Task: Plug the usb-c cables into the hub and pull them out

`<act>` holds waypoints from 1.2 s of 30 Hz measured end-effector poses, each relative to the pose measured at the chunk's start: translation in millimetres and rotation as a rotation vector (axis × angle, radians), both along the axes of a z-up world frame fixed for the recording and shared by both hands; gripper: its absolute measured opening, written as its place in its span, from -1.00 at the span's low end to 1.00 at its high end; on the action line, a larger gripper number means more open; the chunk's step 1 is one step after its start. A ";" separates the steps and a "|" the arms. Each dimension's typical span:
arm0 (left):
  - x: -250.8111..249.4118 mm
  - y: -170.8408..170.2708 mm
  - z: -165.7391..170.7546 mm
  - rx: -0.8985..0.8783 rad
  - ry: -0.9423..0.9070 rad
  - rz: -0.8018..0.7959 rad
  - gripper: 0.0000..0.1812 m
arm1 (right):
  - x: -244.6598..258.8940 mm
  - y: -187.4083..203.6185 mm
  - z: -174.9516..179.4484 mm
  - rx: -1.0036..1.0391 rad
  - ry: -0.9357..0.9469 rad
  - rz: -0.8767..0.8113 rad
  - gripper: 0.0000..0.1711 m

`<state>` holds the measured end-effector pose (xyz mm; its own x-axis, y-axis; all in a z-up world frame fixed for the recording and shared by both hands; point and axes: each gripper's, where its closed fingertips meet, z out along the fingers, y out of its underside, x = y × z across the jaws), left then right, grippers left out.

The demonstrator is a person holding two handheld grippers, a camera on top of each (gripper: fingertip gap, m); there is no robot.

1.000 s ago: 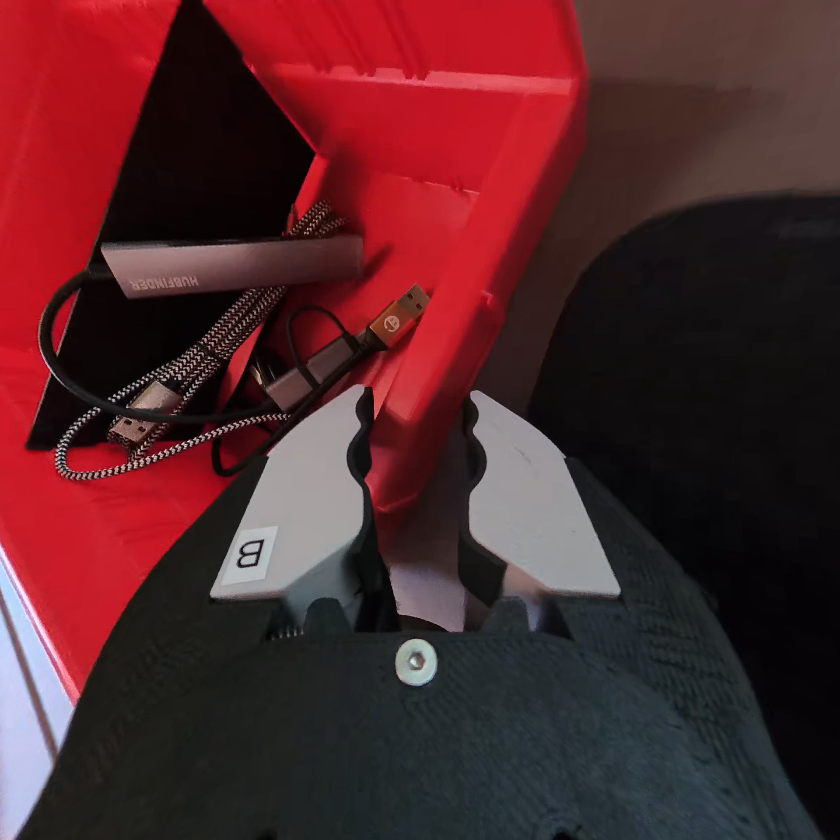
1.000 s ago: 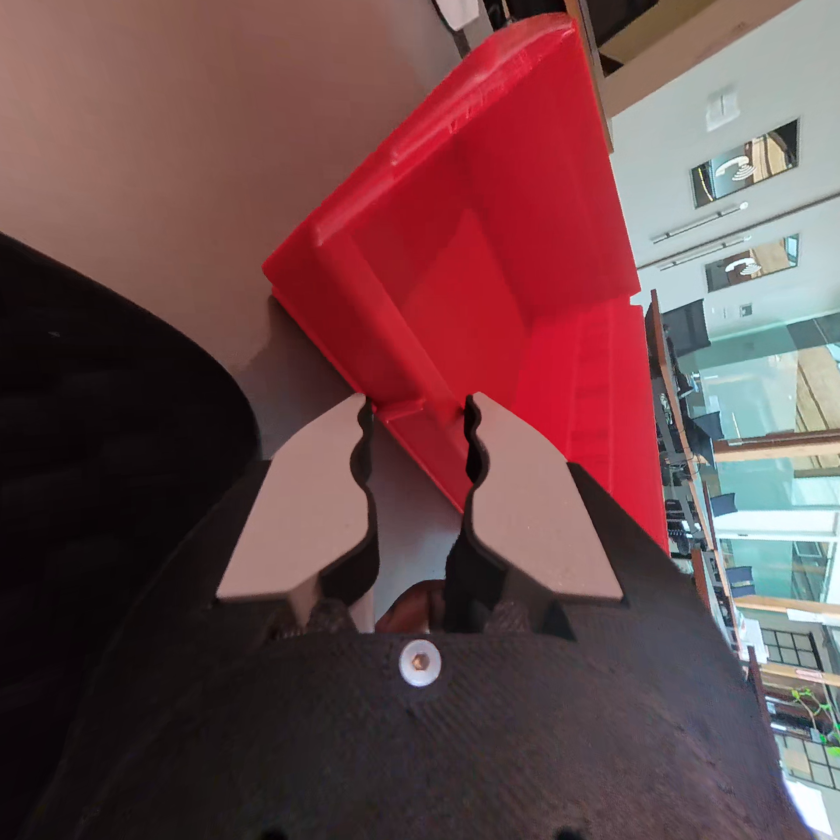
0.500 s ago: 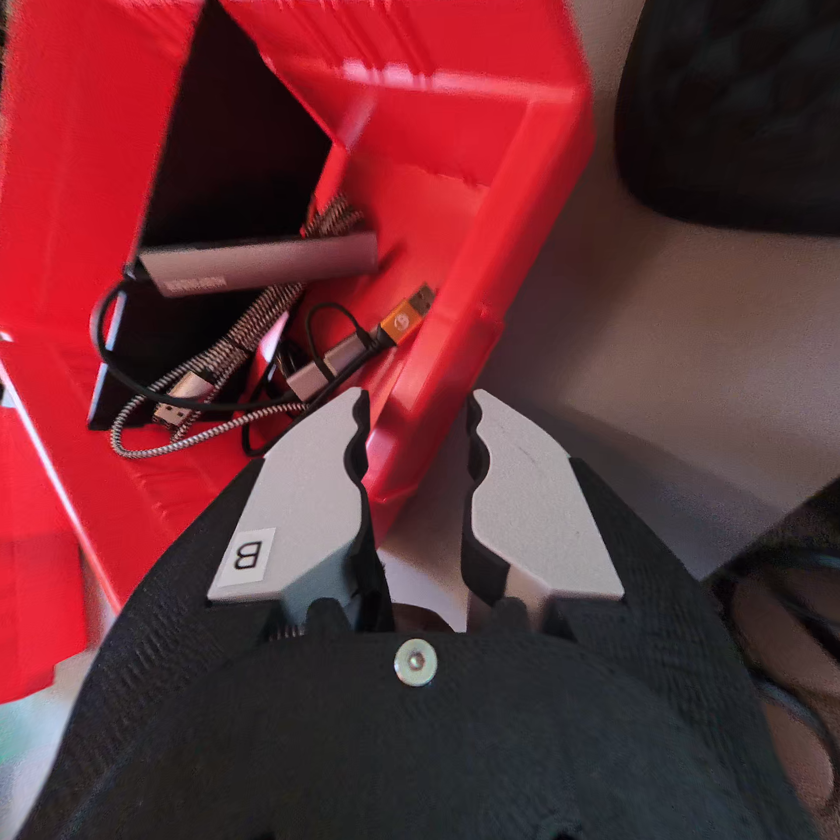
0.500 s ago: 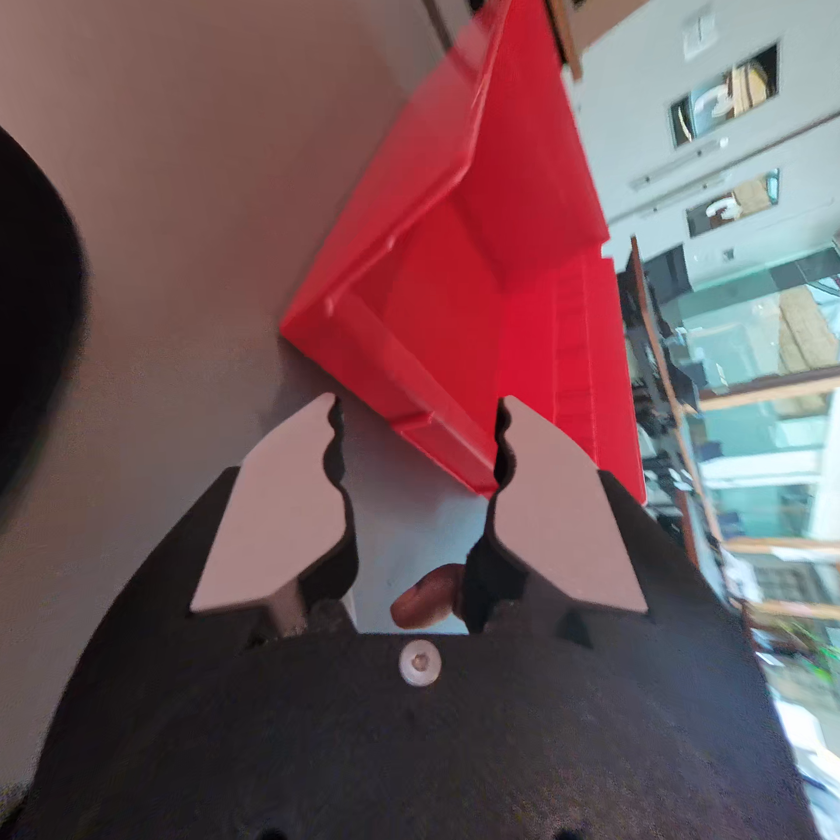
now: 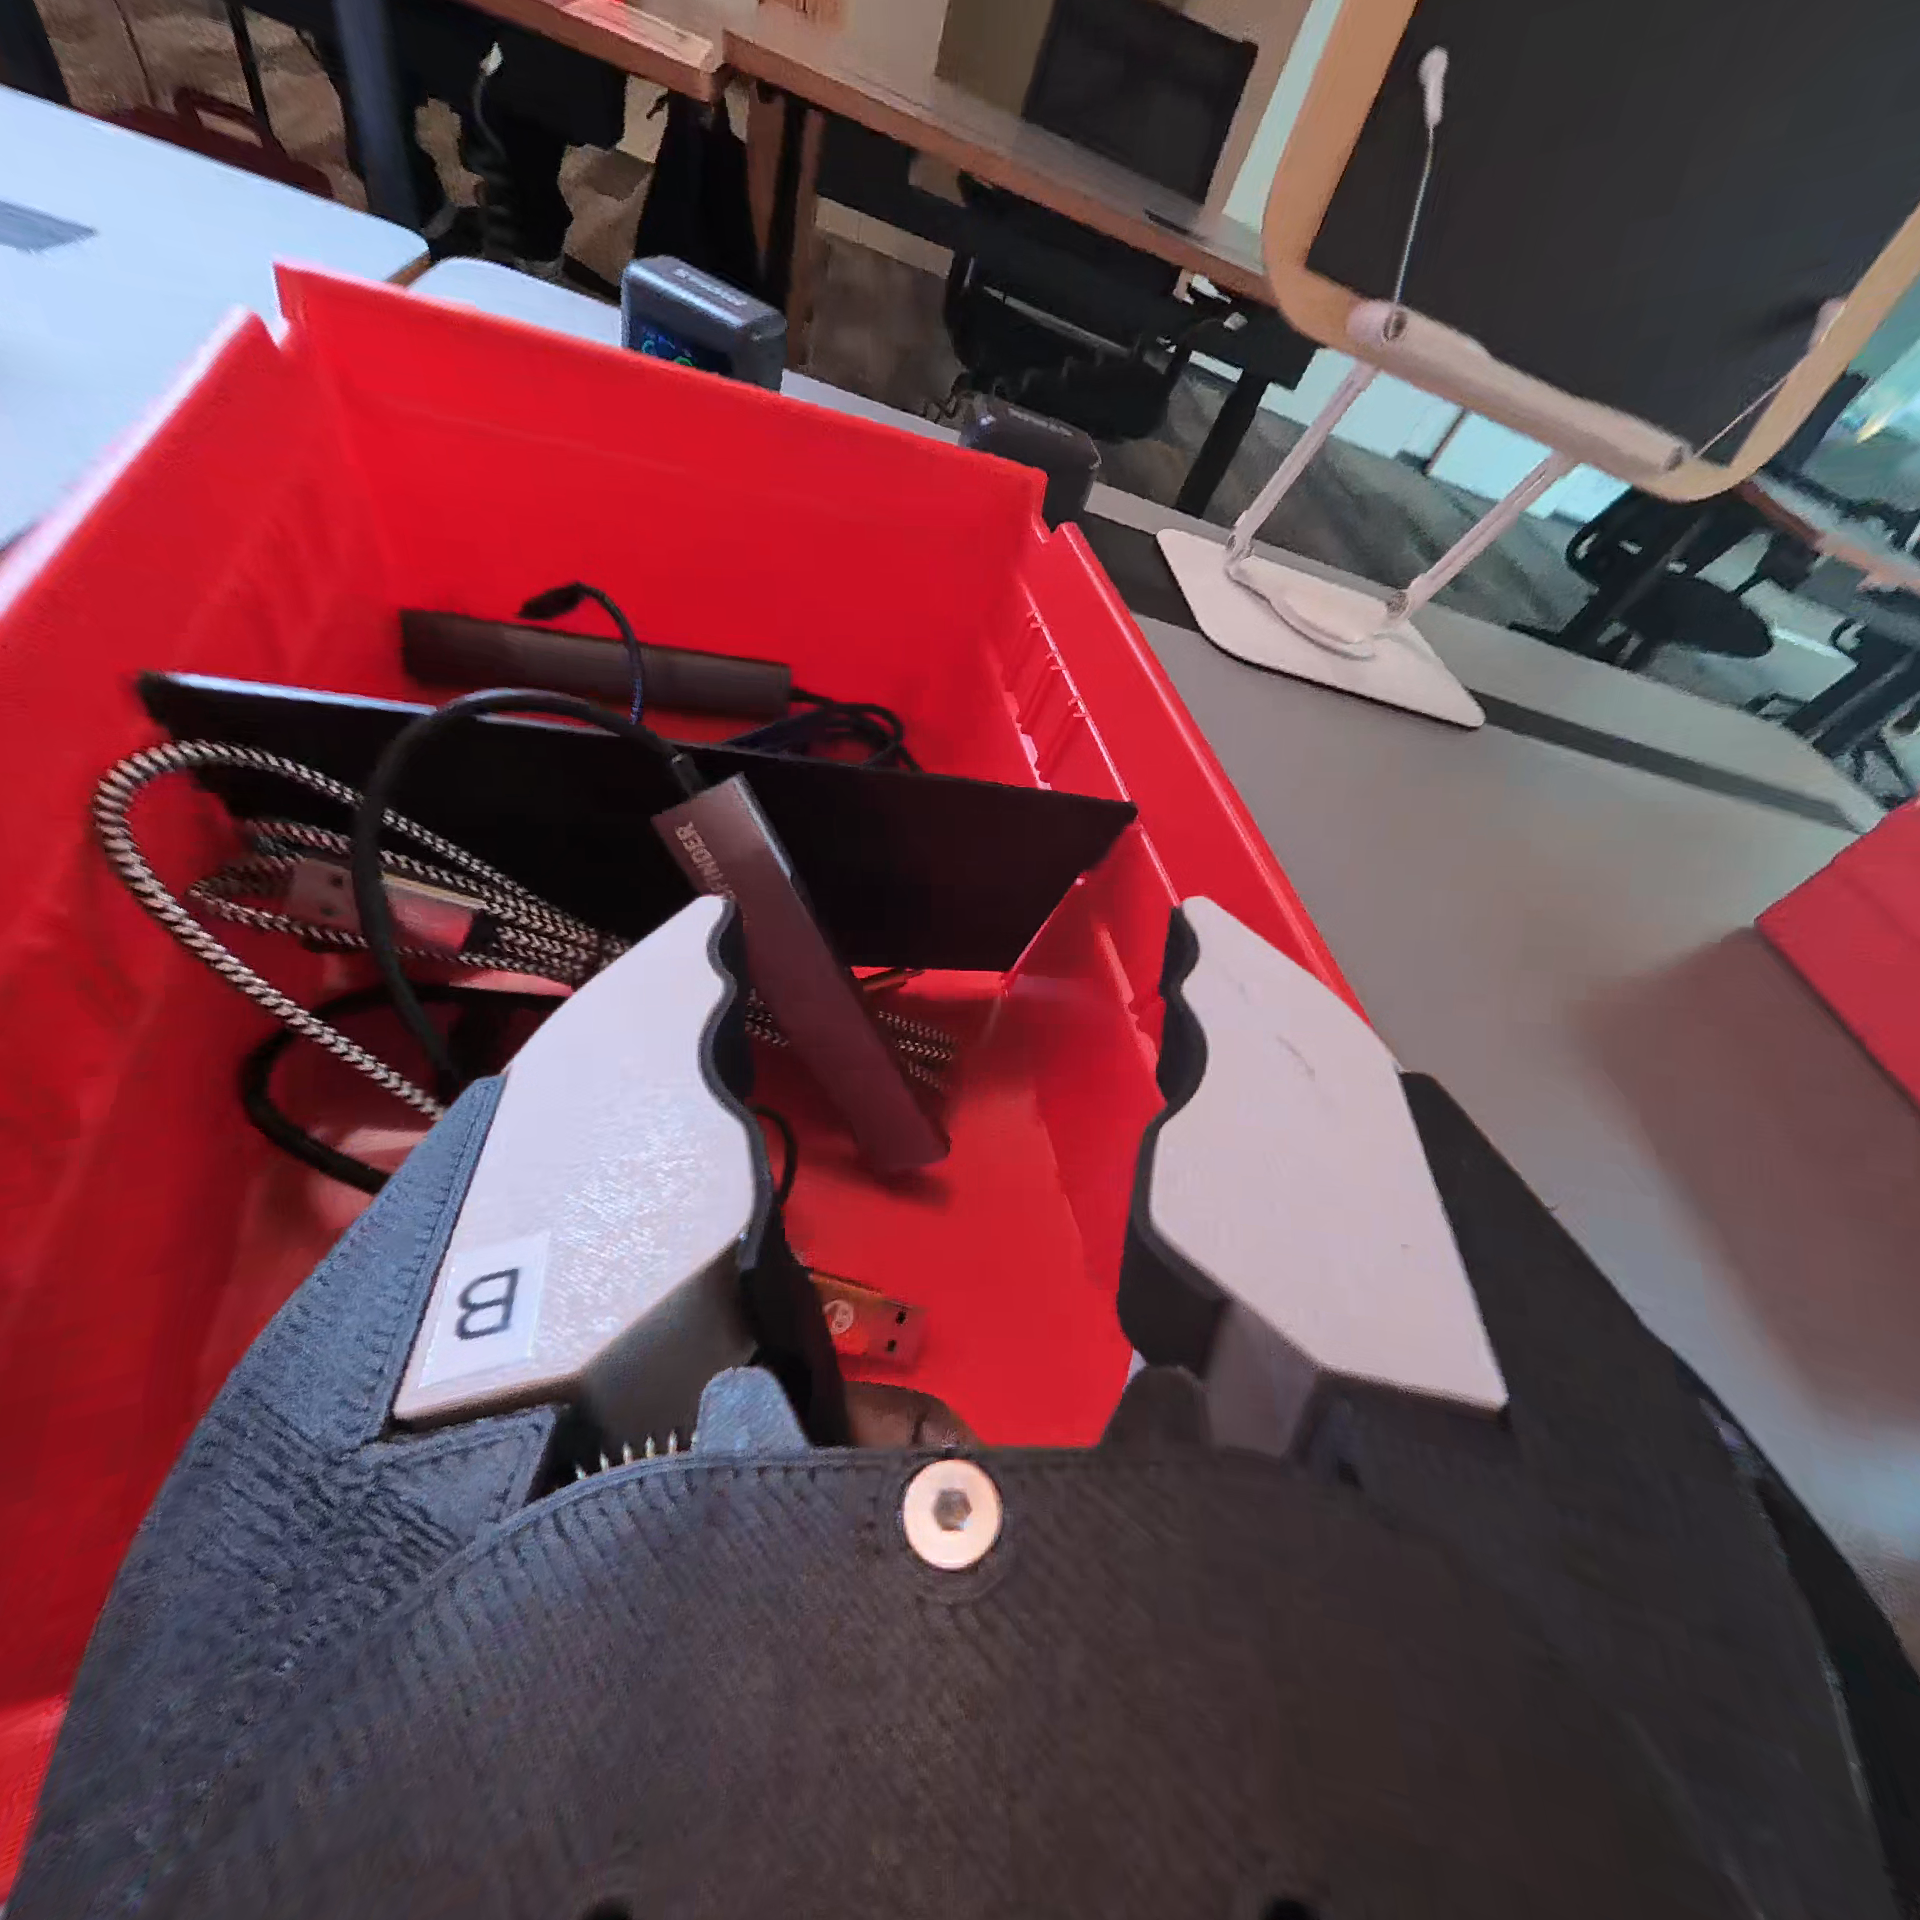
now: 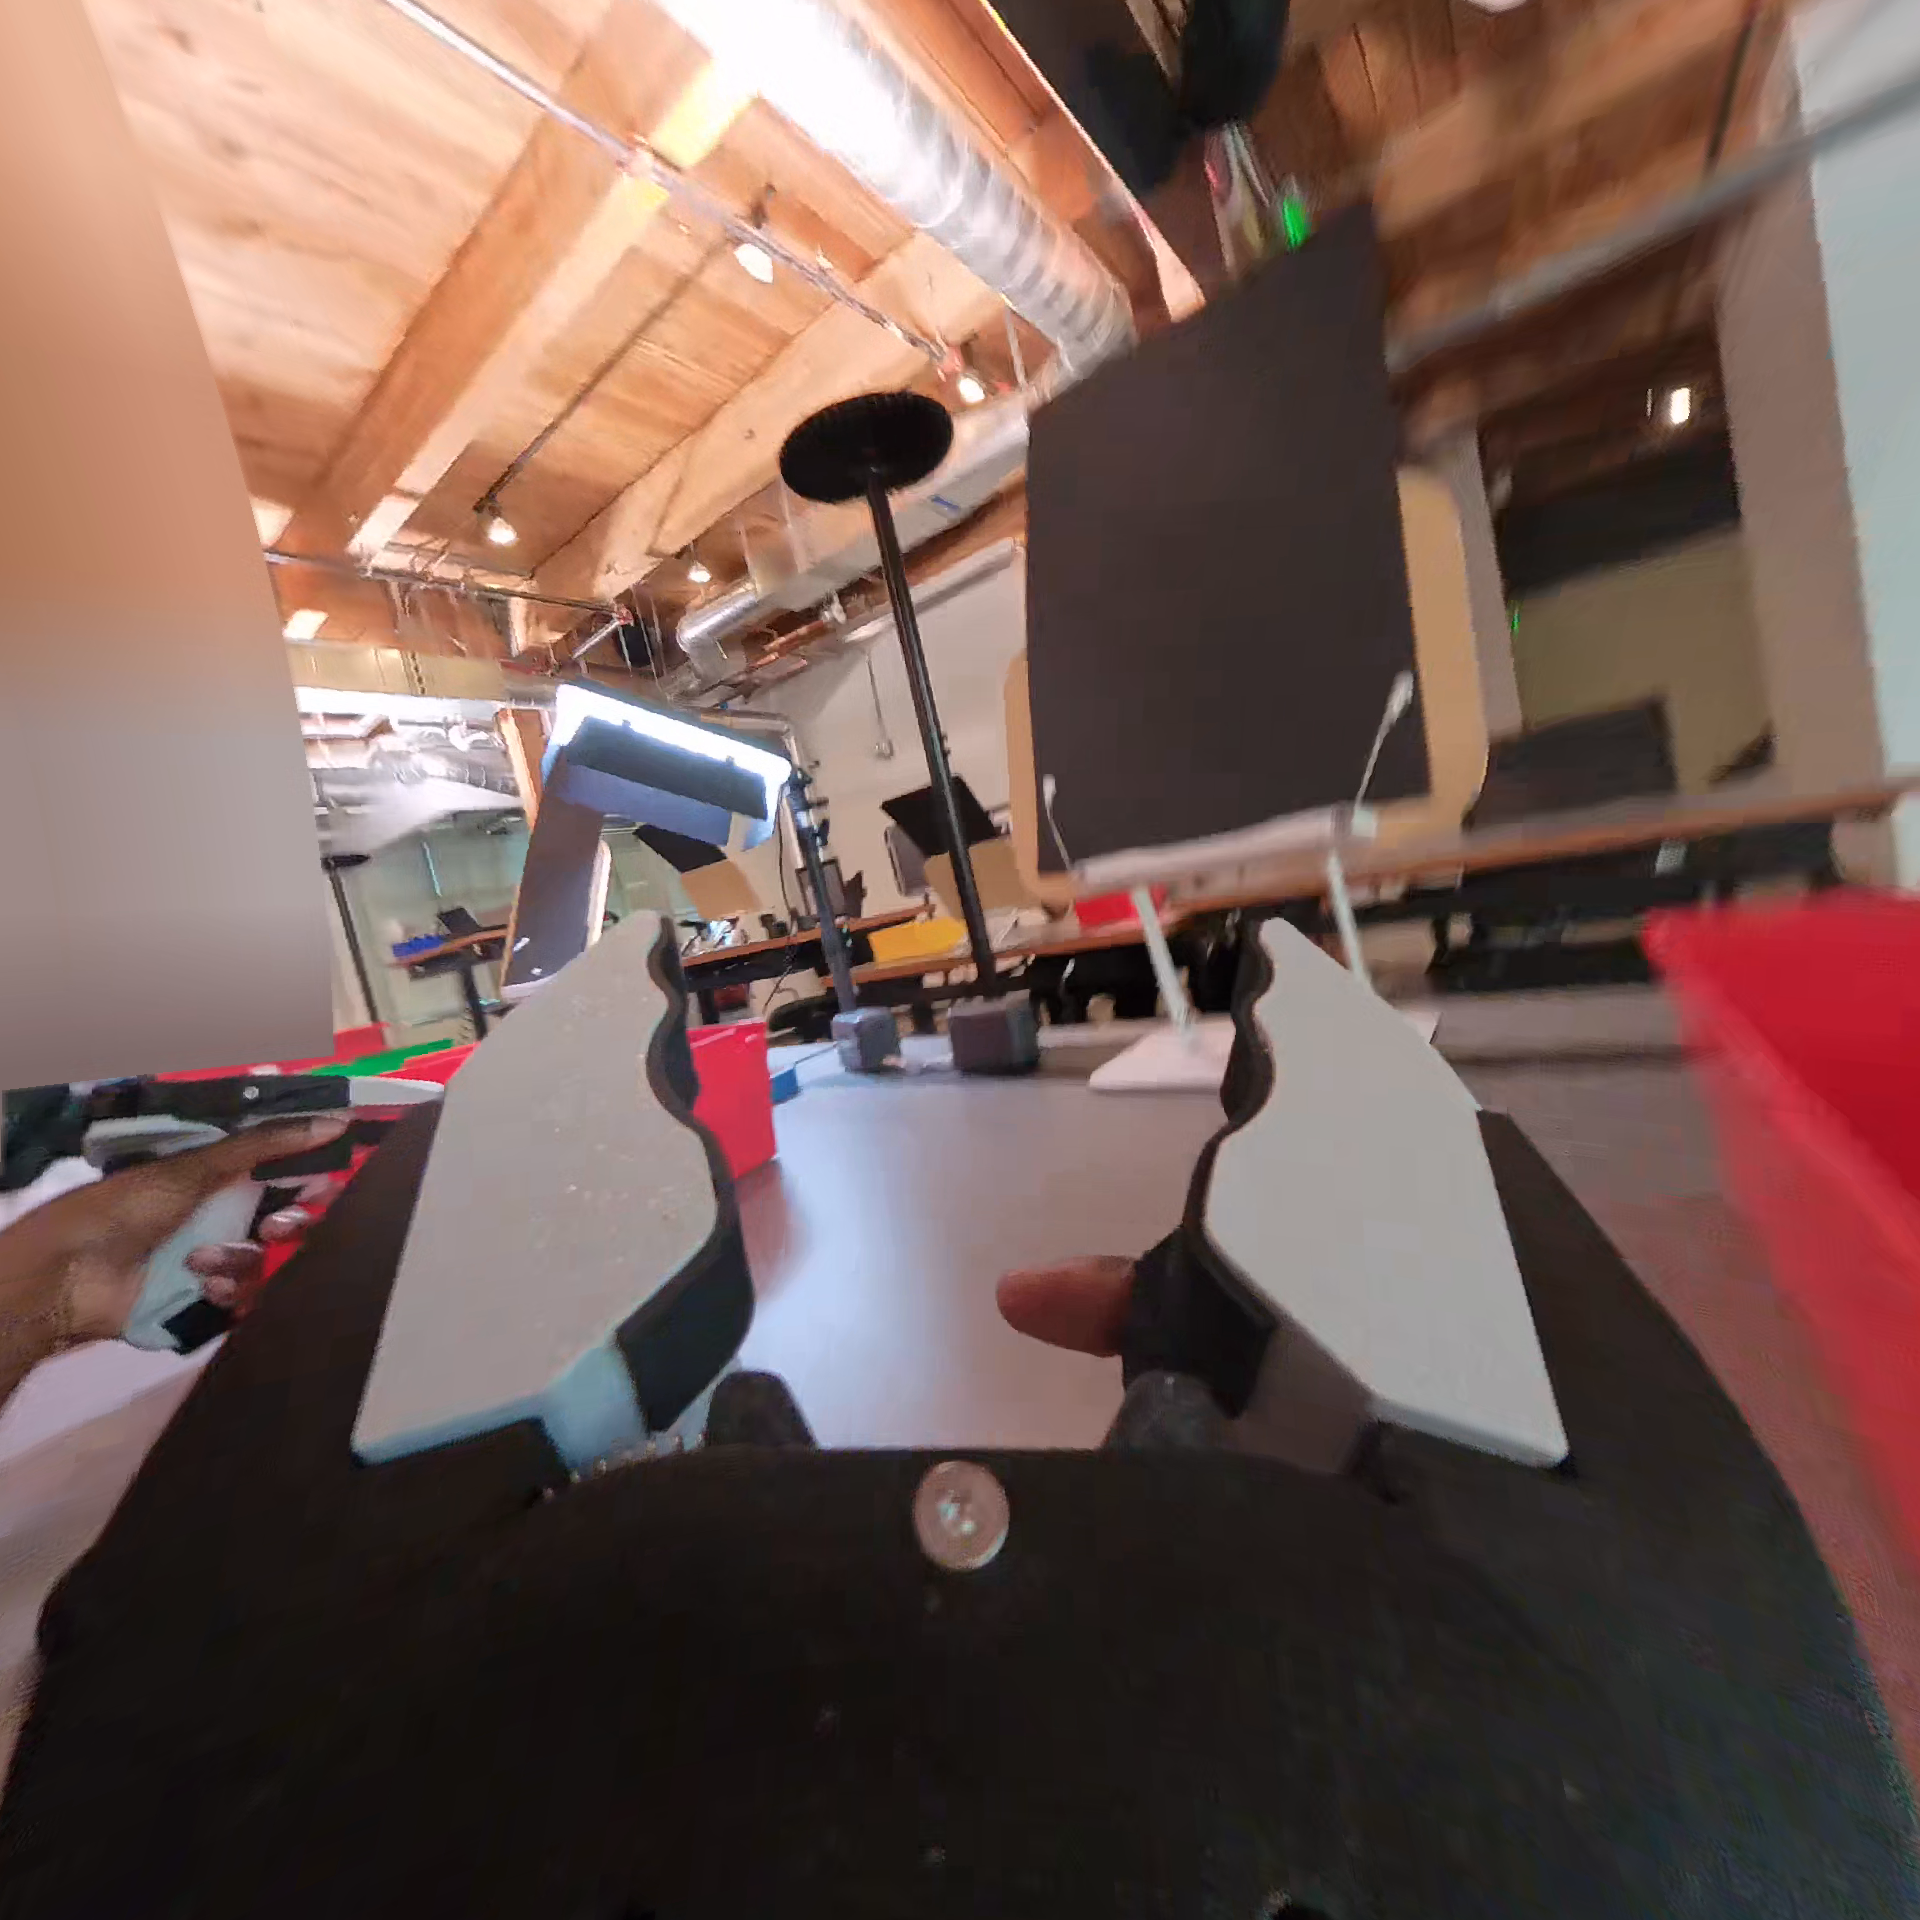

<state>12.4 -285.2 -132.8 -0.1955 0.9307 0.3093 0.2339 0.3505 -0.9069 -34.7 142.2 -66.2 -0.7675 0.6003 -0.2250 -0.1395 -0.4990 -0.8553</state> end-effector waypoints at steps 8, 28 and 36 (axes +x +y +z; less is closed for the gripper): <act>-1.8 3.9 23.9 -0.114 0.146 0.015 0.32 | -28.4 18.5 -11.1 -0.146 -0.168 -0.023 0.42; 65.5 -7.8 125.4 -0.430 0.409 0.225 0.60 | -9.1 -20.2 -14.1 0.193 0.029 -0.067 0.69; 70.5 -15.6 124.4 -0.401 0.423 0.246 0.60 | -11.8 -15.7 -13.5 0.164 0.011 -0.066 0.69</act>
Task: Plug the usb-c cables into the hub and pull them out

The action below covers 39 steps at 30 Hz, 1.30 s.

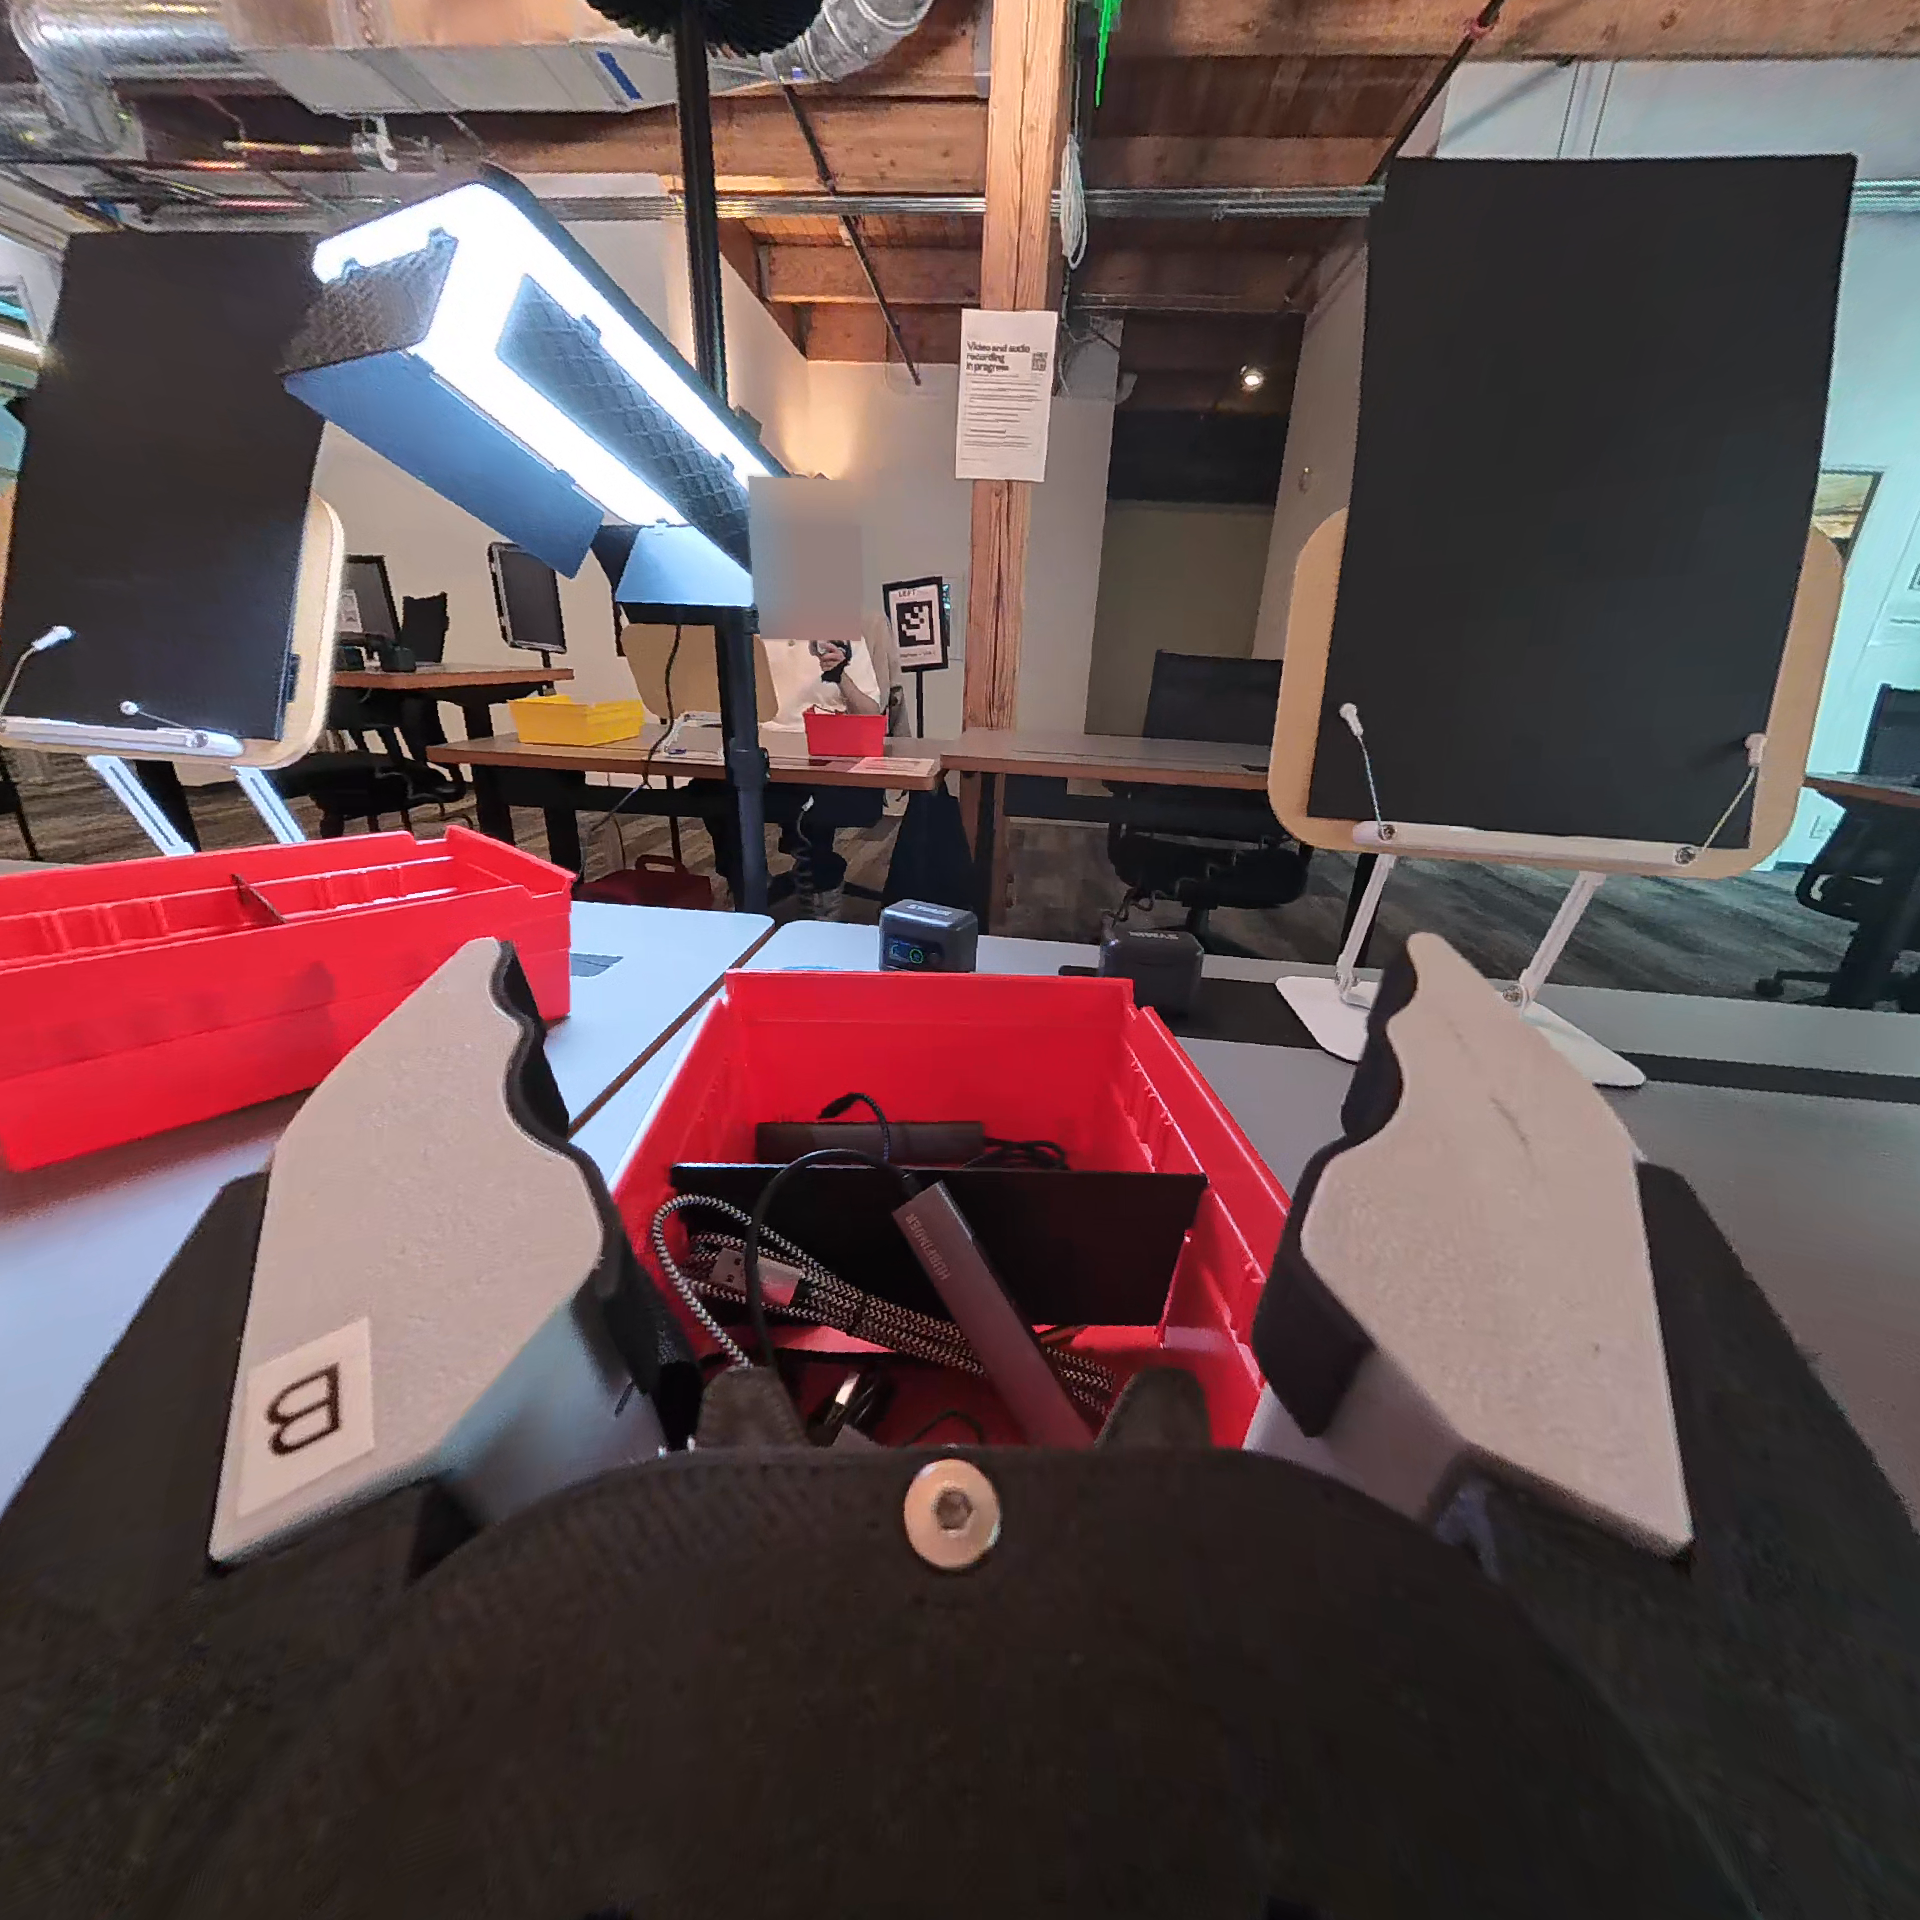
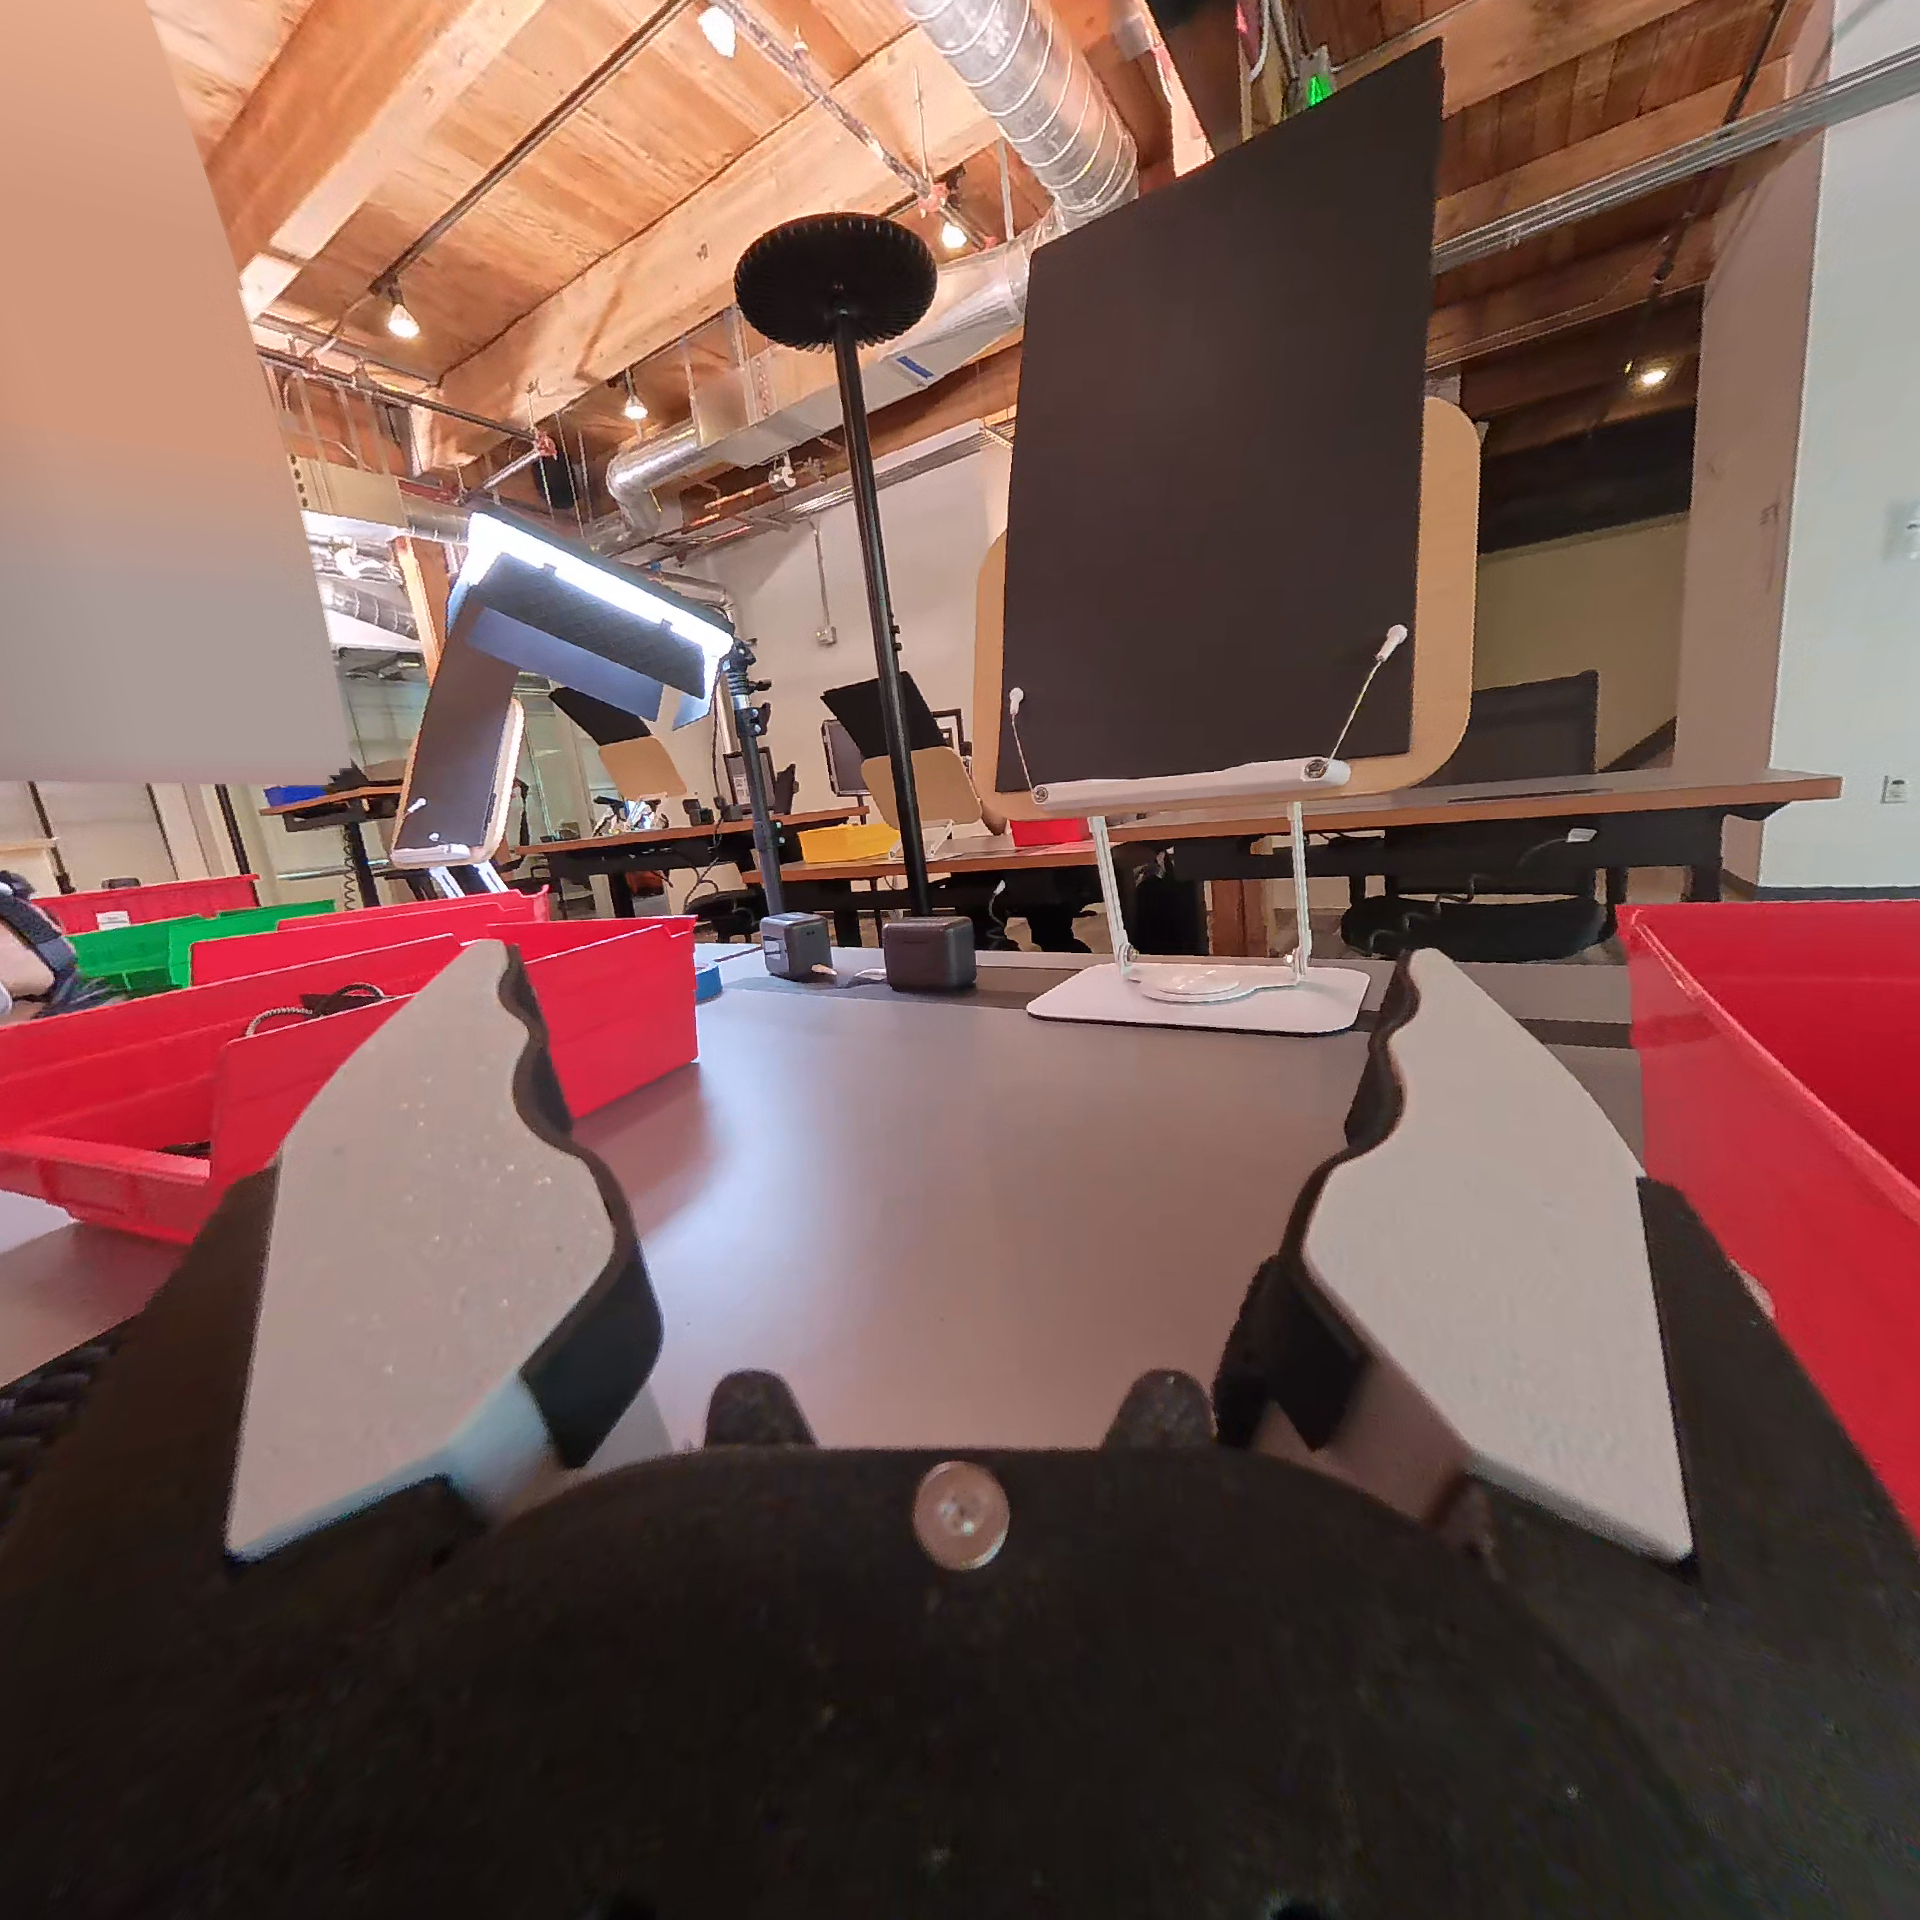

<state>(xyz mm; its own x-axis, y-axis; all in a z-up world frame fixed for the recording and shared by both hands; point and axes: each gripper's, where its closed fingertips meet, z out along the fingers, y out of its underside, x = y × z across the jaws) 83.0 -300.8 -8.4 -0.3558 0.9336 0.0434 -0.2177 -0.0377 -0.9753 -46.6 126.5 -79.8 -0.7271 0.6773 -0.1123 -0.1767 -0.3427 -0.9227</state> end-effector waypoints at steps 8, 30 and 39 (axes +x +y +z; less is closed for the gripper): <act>7.6 -6.7 2.4 0.001 0.018 0.028 0.60 | 0.6 0.6 0.5 -0.004 0.005 0.002 0.69; 21.3 -0.1 16.6 -0.002 0.120 -0.020 0.60 | 0.1 2.0 1.1 -0.017 -0.001 -0.001 0.69; 17.8 6.2 14.3 0.026 0.133 -0.084 0.50 | 0.1 2.1 1.5 -0.023 -0.002 0.001 0.69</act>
<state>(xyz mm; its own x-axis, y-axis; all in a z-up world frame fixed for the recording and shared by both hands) 100.8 -294.6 5.9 -0.2658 0.9578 0.1092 -0.3466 0.0107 -0.9379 -46.5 128.5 -78.3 -0.7273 0.6741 -0.1291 -0.1746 -0.3636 -0.9150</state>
